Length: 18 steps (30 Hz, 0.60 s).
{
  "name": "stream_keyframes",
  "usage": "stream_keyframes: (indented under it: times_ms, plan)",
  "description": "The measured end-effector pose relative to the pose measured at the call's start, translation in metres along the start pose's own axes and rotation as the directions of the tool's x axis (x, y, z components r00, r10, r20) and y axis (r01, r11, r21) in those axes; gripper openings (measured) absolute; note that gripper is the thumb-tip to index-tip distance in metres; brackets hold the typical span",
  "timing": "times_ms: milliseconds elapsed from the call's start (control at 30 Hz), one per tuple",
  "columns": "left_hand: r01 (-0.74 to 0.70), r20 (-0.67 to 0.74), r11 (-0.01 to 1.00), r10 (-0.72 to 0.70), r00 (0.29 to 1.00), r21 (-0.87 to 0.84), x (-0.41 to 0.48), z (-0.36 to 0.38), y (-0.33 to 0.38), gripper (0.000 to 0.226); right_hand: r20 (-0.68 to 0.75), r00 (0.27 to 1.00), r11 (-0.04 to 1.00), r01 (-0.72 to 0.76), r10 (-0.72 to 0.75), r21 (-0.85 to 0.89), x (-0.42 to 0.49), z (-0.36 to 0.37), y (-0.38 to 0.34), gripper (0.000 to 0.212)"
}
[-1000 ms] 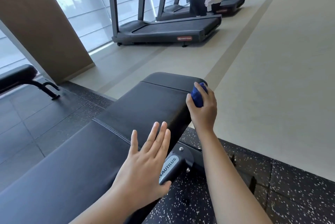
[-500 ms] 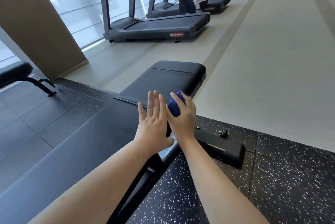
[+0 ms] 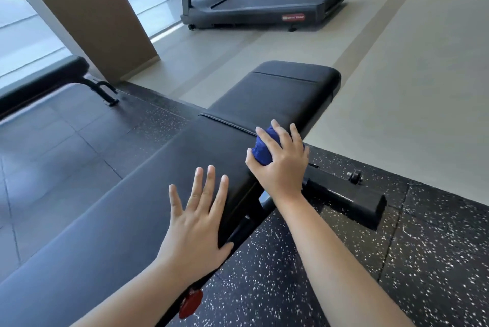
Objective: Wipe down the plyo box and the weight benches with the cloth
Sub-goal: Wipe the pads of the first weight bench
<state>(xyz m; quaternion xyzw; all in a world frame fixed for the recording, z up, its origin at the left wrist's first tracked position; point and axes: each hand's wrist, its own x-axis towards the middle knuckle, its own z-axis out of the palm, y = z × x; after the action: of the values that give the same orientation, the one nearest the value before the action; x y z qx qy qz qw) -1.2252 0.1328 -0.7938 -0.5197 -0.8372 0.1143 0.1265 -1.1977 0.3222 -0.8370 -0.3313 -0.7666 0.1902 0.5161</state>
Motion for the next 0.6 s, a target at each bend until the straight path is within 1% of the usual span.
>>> stream_keyframes:
  times_ms: [67,133,200,300,367,433,500,567,600]
  plan:
    - [0.001,-0.027,1.000,-0.001,1.000,-0.007,0.001,-0.001,0.000,0.121,-0.033,0.999,0.999,-0.037,0.039,0.035,-0.002,0.001,-0.004,0.039]
    - [-0.005,-0.058,1.000,0.005,0.998,-0.008,0.002,0.001,-0.001,0.117,-0.074,0.990,0.987,-0.110,0.119,0.119,-0.007,0.000,-0.010,0.037]
    - [-0.004,-0.059,1.000,0.003,0.998,-0.018,0.001,0.002,0.000,0.109,-0.094,0.981,0.969,-0.148,0.169,0.196,-0.027,-0.004,-0.022,0.036]
    - [0.034,-0.009,0.998,-0.035,0.999,-0.043,0.005,0.000,0.001,0.101,-0.042,0.982,0.941,-0.164,0.184,0.295,-0.072,-0.013,-0.057,0.039]
    - [0.060,0.015,0.998,-0.060,0.998,-0.020,0.004,-0.005,0.003,0.096,-0.003,0.976,0.915,-0.204,0.219,0.349,-0.093,-0.018,-0.074,0.040]
    - [0.151,0.091,0.984,-0.142,0.986,-0.099,0.001,-0.008,0.003,0.102,-0.019,0.982,0.933,-0.172,0.187,0.315,-0.093,-0.020,-0.073,0.039]
    - [0.210,0.151,0.966,-0.187,0.971,-0.150,-0.009,-0.014,-0.001,0.115,-0.035,0.993,0.970,-0.101,0.112,0.220,-0.079,-0.018,-0.060,0.038]
    - [0.181,0.113,0.970,-0.164,0.980,-0.161,-0.035,-0.011,-0.014,0.121,-0.025,0.995,0.983,-0.094,0.099,0.160,-0.060,-0.015,-0.044,0.040]
    - [0.153,0.054,0.977,-0.146,0.988,-0.148,-0.051,-0.008,-0.022,0.125,-0.023,0.994,0.984,-0.101,0.105,0.149,-0.052,-0.014,-0.038,0.041]
